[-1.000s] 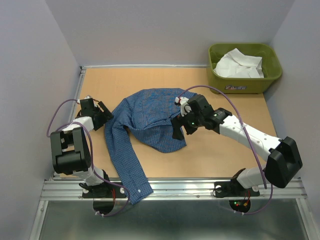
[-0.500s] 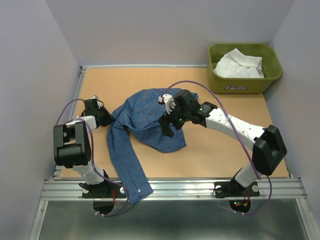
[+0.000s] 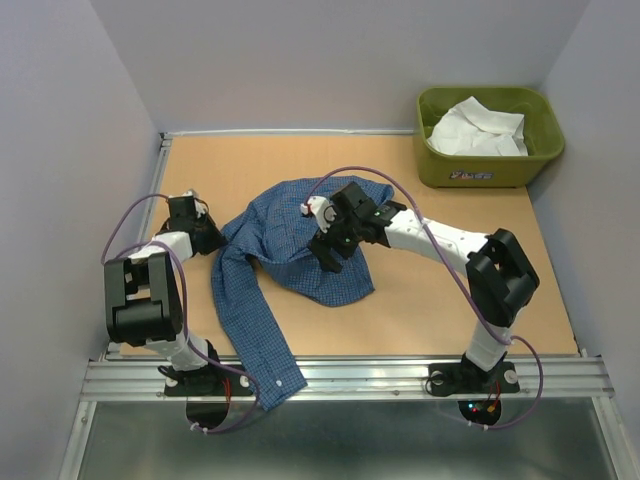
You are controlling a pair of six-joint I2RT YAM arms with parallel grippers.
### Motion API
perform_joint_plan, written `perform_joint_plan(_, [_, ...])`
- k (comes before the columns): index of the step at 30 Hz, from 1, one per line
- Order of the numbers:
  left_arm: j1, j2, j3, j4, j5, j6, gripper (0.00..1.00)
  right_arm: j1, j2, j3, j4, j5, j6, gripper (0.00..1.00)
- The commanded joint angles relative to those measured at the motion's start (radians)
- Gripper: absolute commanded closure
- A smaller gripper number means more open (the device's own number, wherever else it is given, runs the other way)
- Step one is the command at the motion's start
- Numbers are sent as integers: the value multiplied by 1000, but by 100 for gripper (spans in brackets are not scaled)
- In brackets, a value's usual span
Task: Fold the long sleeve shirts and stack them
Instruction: Flatten the shirt out
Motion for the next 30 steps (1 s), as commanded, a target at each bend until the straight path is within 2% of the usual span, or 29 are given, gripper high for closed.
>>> perform_joint_plan(1, [-1, -79, 38, -58, -75, 50, 100, 2, 15, 90, 63, 48, -70, 11])
perform_joint_plan(7, [0, -79, 52, -67, -93, 51, 100, 0, 69, 97, 65, -23, -72, 18])
perform_joint_plan(11, [0, -82, 52, -70, -96, 50, 100, 2, 79, 89, 65, -60, -78, 27])
perform_joint_plan(14, [0, -82, 61, -75, -101, 50, 100, 2, 66, 78, 65, -84, -75, 49])
perform_joint_plan(15, [-1, -85, 69, -84, -109, 48, 100, 2, 47, 75, 63, -72, -72, 63])
perform_joint_plan(17, [-1, -94, 84, -96, -115, 41, 100, 2, 23, 66, 63, -38, -67, 78])
perform_joint_plan(18, [-1, -97, 107, -102, -118, 27, 100, 2, 6, 58, 62, -12, -70, 93])
perform_joint_plan(19, [-1, -103, 121, -112, -124, 19, 100, 0, -26, 52, 62, 47, -72, 99])
perform_joint_plan(24, [0, -136, 276, -165, -185, -30, 100, -3, -121, 72, 60, 294, -125, 99])
perform_joint_plan(25, [0, -136, 307, -171, -190, -47, 100, -12, -138, 84, 60, 393, -138, 99])
perform_joint_plan(27, [0, -133, 408, -190, -195, -62, 100, -41, -144, 148, 62, 521, -177, 99])
perform_joint_plan(30, [2, -102, 570, -205, -185, -106, 100, -91, -114, 254, 68, 618, -230, 99])
